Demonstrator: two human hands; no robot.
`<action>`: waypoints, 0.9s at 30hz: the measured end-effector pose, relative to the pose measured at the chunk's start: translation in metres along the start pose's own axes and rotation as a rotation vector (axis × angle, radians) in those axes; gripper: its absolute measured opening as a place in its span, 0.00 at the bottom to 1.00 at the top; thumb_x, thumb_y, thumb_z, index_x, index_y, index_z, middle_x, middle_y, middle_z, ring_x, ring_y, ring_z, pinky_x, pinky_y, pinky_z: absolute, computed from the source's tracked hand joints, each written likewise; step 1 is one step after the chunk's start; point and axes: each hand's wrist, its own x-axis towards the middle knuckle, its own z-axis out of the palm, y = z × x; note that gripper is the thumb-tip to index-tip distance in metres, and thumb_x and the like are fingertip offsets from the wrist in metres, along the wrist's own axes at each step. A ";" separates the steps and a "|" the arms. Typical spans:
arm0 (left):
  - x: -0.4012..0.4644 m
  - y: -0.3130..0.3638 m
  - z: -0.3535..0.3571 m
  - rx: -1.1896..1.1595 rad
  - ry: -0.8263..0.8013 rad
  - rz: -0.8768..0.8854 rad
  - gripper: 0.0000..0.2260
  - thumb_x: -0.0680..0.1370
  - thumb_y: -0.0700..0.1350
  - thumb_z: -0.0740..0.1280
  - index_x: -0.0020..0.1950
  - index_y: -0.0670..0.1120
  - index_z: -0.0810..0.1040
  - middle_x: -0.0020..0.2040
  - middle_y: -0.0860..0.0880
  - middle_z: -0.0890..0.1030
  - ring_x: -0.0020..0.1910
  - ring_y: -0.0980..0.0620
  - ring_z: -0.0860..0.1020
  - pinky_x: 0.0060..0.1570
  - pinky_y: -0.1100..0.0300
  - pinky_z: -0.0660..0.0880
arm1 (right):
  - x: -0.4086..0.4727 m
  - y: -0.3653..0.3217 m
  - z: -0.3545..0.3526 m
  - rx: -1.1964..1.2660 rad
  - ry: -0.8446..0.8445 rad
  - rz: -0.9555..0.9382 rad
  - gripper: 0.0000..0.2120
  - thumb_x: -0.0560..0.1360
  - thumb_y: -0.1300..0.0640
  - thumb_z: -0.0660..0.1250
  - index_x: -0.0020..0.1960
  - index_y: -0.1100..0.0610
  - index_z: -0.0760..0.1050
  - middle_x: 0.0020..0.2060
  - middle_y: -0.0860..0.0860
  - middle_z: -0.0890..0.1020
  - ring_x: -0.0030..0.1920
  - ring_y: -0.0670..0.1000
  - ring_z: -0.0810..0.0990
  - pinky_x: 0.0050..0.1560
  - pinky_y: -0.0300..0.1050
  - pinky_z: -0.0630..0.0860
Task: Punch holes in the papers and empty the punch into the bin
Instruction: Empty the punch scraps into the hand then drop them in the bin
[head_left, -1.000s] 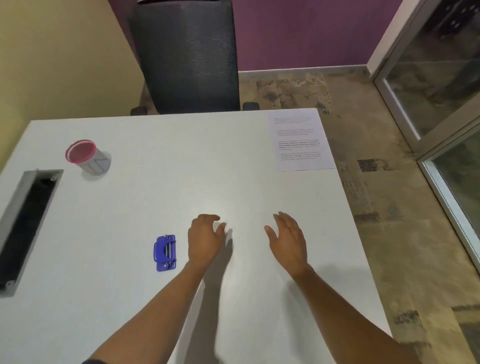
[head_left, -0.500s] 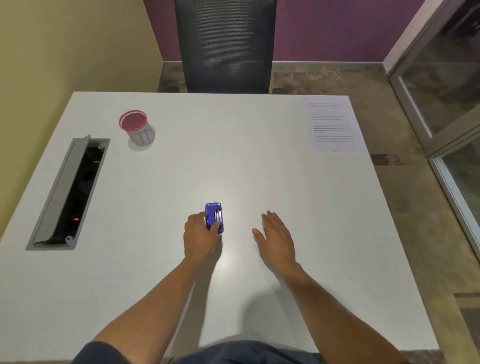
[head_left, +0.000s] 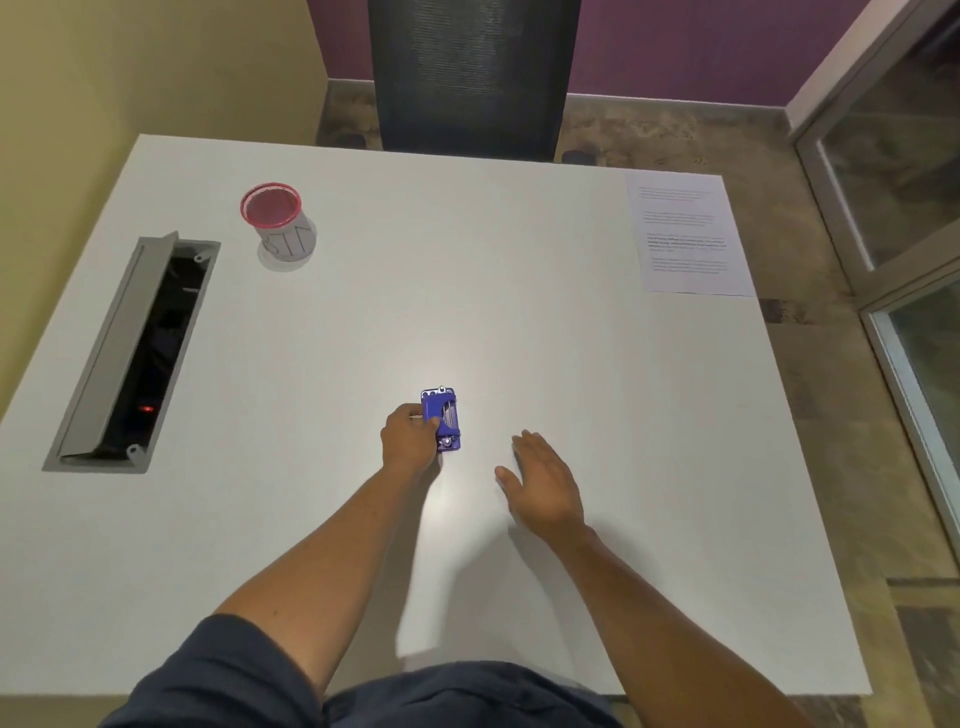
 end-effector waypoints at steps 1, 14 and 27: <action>0.000 0.000 -0.001 -0.020 -0.004 -0.004 0.10 0.78 0.39 0.66 0.58 0.41 0.78 0.53 0.43 0.81 0.45 0.48 0.77 0.44 0.60 0.70 | 0.001 0.004 0.002 -0.019 -0.024 0.009 0.28 0.81 0.47 0.58 0.78 0.55 0.58 0.79 0.51 0.58 0.79 0.49 0.52 0.76 0.45 0.49; 0.003 -0.017 -0.006 -0.078 -0.046 0.009 0.05 0.77 0.39 0.67 0.50 0.47 0.79 0.38 0.53 0.82 0.35 0.56 0.78 0.36 0.62 0.71 | 0.005 0.028 0.021 -0.329 -0.094 -0.020 0.37 0.77 0.48 0.66 0.79 0.55 0.50 0.80 0.52 0.53 0.79 0.52 0.51 0.74 0.61 0.54; 0.002 -0.024 -0.017 -0.279 -0.078 0.065 0.09 0.77 0.38 0.66 0.48 0.51 0.81 0.36 0.51 0.81 0.37 0.50 0.79 0.46 0.53 0.80 | 0.005 0.026 0.021 -0.337 -0.083 -0.013 0.38 0.77 0.46 0.66 0.79 0.55 0.50 0.80 0.52 0.53 0.79 0.52 0.50 0.74 0.60 0.54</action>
